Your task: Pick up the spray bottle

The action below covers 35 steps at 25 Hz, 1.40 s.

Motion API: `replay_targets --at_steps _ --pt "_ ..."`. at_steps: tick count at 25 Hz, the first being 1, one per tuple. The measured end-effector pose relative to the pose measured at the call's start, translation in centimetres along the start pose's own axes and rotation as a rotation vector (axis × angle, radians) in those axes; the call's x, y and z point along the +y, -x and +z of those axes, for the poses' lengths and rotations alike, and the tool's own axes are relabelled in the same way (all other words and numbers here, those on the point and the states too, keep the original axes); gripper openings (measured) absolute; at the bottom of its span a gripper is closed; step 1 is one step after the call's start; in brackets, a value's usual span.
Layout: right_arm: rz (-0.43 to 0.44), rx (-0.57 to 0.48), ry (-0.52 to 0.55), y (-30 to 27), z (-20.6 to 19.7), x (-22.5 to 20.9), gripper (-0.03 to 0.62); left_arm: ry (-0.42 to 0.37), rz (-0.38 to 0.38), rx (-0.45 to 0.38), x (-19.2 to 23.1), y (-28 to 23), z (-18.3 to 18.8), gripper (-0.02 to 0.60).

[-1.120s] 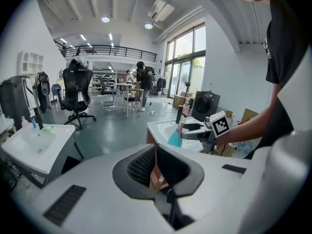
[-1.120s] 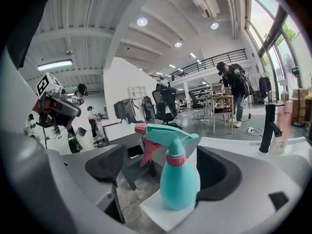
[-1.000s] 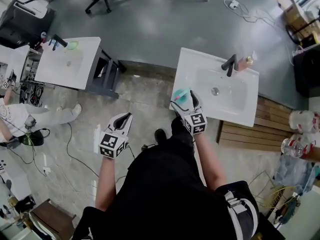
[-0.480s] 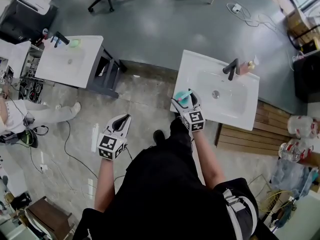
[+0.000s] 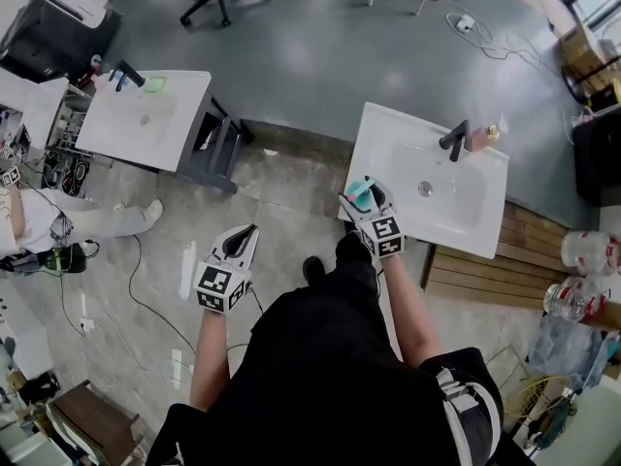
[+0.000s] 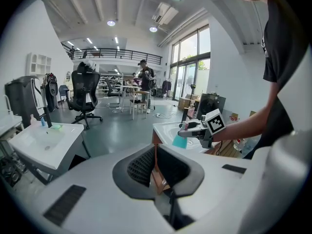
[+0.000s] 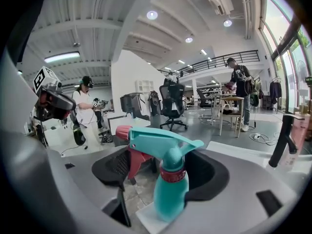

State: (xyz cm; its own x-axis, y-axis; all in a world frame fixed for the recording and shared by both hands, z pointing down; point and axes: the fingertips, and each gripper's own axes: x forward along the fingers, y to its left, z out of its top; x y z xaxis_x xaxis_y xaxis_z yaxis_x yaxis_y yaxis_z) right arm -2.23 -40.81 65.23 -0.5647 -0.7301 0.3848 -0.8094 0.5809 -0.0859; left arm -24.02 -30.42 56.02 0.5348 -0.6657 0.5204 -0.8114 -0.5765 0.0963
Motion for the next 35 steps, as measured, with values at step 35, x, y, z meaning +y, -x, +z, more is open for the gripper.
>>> replay_targets --at_steps 35 --pt "-0.025 -0.132 0.068 7.1 9.6 4.5 0.347 0.050 -0.005 -0.137 -0.8 4.8 -1.5 0.031"
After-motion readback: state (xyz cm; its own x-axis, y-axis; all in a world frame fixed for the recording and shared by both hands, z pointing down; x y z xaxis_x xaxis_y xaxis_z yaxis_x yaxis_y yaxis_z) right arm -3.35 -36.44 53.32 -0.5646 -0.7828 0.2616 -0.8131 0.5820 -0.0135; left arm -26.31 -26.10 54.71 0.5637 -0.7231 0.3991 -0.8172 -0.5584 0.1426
